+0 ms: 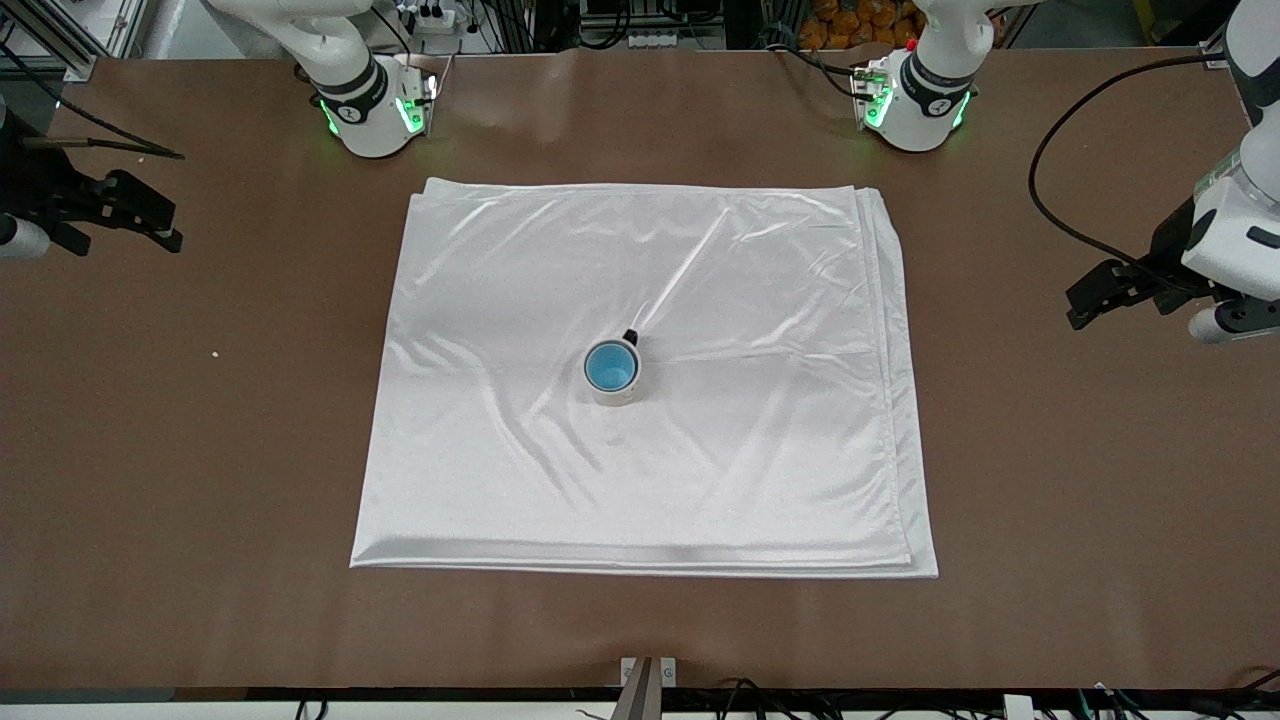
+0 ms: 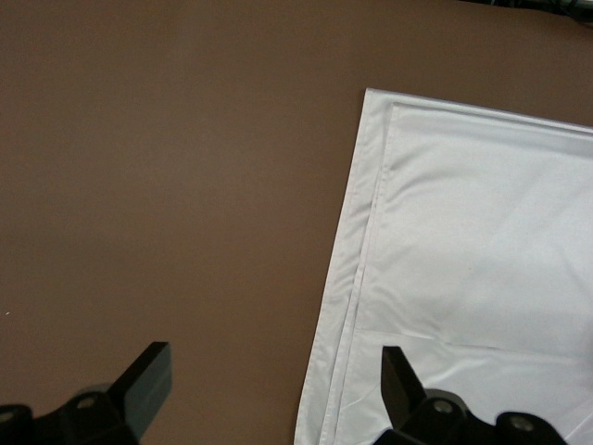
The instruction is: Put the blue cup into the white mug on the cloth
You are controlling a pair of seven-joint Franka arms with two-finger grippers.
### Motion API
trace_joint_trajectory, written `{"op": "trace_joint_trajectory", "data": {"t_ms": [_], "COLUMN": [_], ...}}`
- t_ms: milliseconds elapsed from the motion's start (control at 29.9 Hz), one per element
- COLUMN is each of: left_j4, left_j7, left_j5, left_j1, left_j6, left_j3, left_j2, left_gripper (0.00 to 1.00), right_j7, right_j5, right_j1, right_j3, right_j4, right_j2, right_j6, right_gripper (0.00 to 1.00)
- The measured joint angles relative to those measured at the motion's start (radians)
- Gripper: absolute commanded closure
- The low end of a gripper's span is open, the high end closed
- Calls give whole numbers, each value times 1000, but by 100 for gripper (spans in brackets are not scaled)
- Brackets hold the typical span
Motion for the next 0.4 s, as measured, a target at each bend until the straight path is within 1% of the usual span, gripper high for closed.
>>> {"op": "trace_joint_trajectory", "data": {"t_ms": [401], "left_j4": [0], "left_j7": [0], "left_j5": [0], "left_j1": [0], "left_j6": [-11], "left_j3": [-3], "left_j2": [0], "left_gripper": [0], "right_j7": [0], "right_j5": [0], "right_j1": [0], "right_j3": [2], "right_j4": [0], "right_j2": [1], "right_j6": [0], "right_gripper": [0]}}
